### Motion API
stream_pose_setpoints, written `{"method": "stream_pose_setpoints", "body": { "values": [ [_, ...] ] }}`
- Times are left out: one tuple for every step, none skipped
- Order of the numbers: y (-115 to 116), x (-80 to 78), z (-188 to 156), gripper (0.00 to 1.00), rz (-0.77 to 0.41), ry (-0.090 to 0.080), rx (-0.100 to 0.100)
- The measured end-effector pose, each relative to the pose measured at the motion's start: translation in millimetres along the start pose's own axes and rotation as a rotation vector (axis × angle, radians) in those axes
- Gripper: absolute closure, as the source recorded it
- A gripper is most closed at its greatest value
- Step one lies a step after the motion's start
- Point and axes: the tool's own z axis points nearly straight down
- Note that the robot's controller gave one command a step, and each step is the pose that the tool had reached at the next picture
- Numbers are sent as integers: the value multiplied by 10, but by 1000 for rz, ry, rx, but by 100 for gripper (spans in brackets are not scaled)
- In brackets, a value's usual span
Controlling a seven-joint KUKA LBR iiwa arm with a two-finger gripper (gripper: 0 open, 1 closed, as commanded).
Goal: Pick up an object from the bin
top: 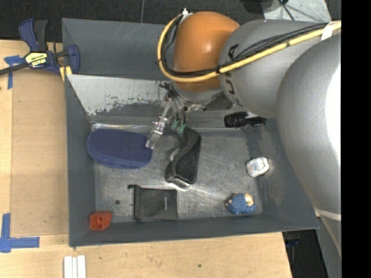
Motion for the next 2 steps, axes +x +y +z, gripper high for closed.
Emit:
{"method": "stream_pose_setpoints", "body": {
  "values": [
    [130,111,970,0,-190,-1,-3],
    [139,97,934,100,-188,-4,-6]
  ]
}}
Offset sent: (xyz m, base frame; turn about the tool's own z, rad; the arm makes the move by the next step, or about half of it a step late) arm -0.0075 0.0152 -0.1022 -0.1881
